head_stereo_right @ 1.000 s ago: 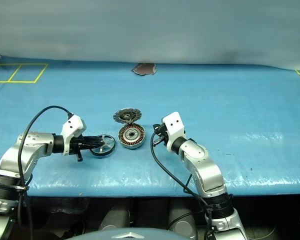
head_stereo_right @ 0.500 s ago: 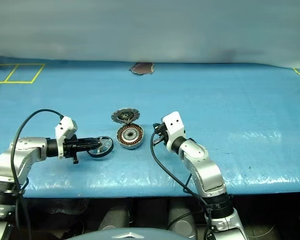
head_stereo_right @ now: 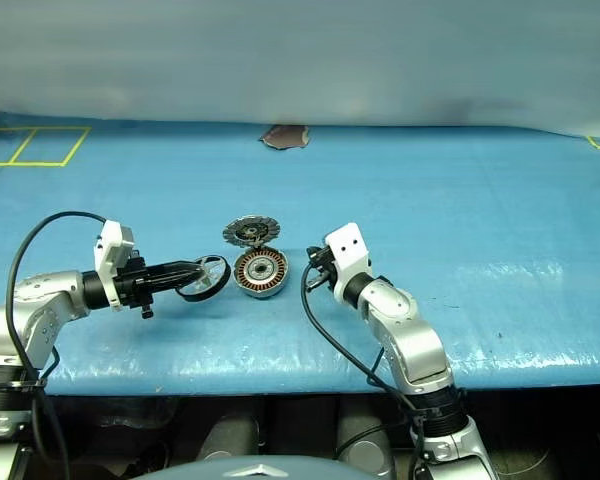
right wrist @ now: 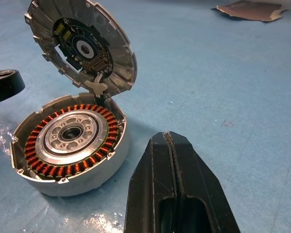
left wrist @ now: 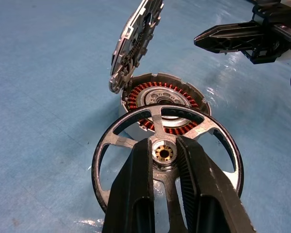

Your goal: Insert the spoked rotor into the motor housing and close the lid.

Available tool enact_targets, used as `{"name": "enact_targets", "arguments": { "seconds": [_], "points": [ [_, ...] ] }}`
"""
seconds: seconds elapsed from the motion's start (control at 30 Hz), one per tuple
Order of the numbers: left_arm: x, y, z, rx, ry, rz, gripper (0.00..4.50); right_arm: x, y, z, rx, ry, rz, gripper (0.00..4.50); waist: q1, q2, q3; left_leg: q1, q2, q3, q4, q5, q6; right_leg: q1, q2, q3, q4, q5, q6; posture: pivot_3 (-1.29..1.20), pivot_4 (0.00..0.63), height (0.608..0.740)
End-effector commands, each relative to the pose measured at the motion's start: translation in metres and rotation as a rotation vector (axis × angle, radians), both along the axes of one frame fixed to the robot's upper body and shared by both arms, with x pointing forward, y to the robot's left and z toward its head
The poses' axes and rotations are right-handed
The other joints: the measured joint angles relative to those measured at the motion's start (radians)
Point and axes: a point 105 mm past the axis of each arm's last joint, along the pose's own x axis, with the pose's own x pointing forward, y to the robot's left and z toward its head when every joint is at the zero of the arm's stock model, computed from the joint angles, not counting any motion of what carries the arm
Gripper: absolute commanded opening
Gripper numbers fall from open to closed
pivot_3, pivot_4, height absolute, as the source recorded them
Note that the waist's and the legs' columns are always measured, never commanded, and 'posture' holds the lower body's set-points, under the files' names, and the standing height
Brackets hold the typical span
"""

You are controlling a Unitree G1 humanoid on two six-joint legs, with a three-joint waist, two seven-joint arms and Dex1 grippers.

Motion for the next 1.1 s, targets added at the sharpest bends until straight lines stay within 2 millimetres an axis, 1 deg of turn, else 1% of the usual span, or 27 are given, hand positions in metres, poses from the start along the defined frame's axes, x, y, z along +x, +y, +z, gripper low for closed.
{"name": "enact_targets", "arguments": {
  "seconds": [0.03, 0.3, 0.43, 0.63, 0.77, 0.83, 0.87, 0.93, 1.03, 1.1],
  "points": [
    [0.002, -0.003, 0.015, -0.011, -0.058, -0.011, 0.36, -0.002, 0.004, 0.009, 0.014, -0.038, 0.022, 0.0, 0.0, 0.0, 0.0, 0.0, 0.0, 0.0, 0.0, 0.0, 0.0, 0.0, 0.0, 0.0, 0.0, 0.0, 0.0, 0.0, 0.15, 0.74],
    [0.004, -0.004, 0.01, 0.008, -0.05, -0.003, 0.36, -0.003, 0.002, 0.008, 0.009, -0.035, 0.022, 0.0, 0.0, 0.0, 0.0, 0.0, 0.0, 0.0, 0.0, 0.0, 0.0, 0.0, 0.0, 0.0, 0.0, 0.0, 0.0, 0.0, 0.15, 0.74],
    [0.008, 0.01, -0.01, 0.141, -0.027, 0.064, 0.36, -0.003, 0.002, 0.008, 0.008, -0.034, 0.023, 0.0, 0.0, 0.0, 0.0, 0.0, 0.0, 0.0, 0.0, 0.0, 0.0, 0.0, 0.0, 0.0, 0.0, 0.0, 0.0, 0.0, 0.15, 0.74],
    [0.01, 0.008, -0.016, 0.129, -0.026, 0.08, 0.36, -0.003, 0.005, 0.007, 0.004, -0.034, 0.03, 0.0, 0.001, 0.0, 0.0, 0.0, 0.0, 0.0, 0.0, 0.0, 0.0, 0.0, 0.0, 0.0, 0.0, 0.0, 0.0, 0.0, 0.15, 0.74],
    [0.011, 0.008, -0.015, 0.1, -0.016, 0.089, 0.36, -0.003, 0.005, 0.008, 0.003, -0.036, 0.034, 0.0, 0.001, 0.0, 0.0, 0.0, 0.0, 0.0, 0.0, 0.0, 0.0, 0.0, 0.0, 0.0, 0.0, 0.0, 0.0, 0.0, 0.15, 0.74],
    [0.012, 0.009, -0.016, 0.114, -0.026, 0.096, 1.08, -0.004, 0.005, 0.008, 0.001, -0.036, 0.033, 0.0, 0.0, 0.0, 0.0, 0.0, 0.0, 0.0, 0.0, 0.0, 0.0, 0.0, 0.0, 0.0, 0.0, 0.0, 0.0, 0.0, 0.15, 0.74],
    [0.013, 0.009, -0.017, 0.126, -0.034, 0.098, 1.27, -0.003, 0.005, 0.007, 0.001, -0.036, 0.034, 0.0, 0.0, 0.0, 0.0, 0.0, 0.0, 0.0, 0.0, 0.0, 0.0, 0.0, 0.0, 0.0, 0.0, 0.0, 0.0, 0.0, 0.15, 0.74],
    [0.015, 0.01, -0.019, 0.158, -0.045, 0.11, 1.99, -0.003, 0.005, 0.008, 0.0, -0.037, 0.034, 0.0, 0.0, 0.0, 0.0, 0.0, 0.0, 0.0, 0.0, 0.0, 0.0, 0.0, 0.0, 0.0, 0.0, 0.0, 0.0, 0.0, 0.15, 0.74],
    [0.014, 0.01, -0.02, 0.189, -0.041, 0.106, 2.94, -0.003, 0.005, 0.008, 0.002, -0.04, 0.035, 0.0, 0.001, 0.0, 0.0, 0.0, 0.0, 0.0, 0.0, 0.0, 0.0, 0.0, 0.0, 0.0, 0.0, 0.0, 0.0, 0.0, 0.15, 0.74],
    [0.013, 0.01, -0.019, 0.195, -0.041, 0.101, 2.94, -0.003, 0.005, 0.008, 0.001, -0.041, 0.034, 0.0, 0.0, 0.0, 0.0, 0.0, 0.0, 0.0, 0.0, 0.0, 0.0, 0.0, 0.0, 0.0, 0.0, 0.0, 0.0, 0.0, 0.15, 0.74]
  ]
}}
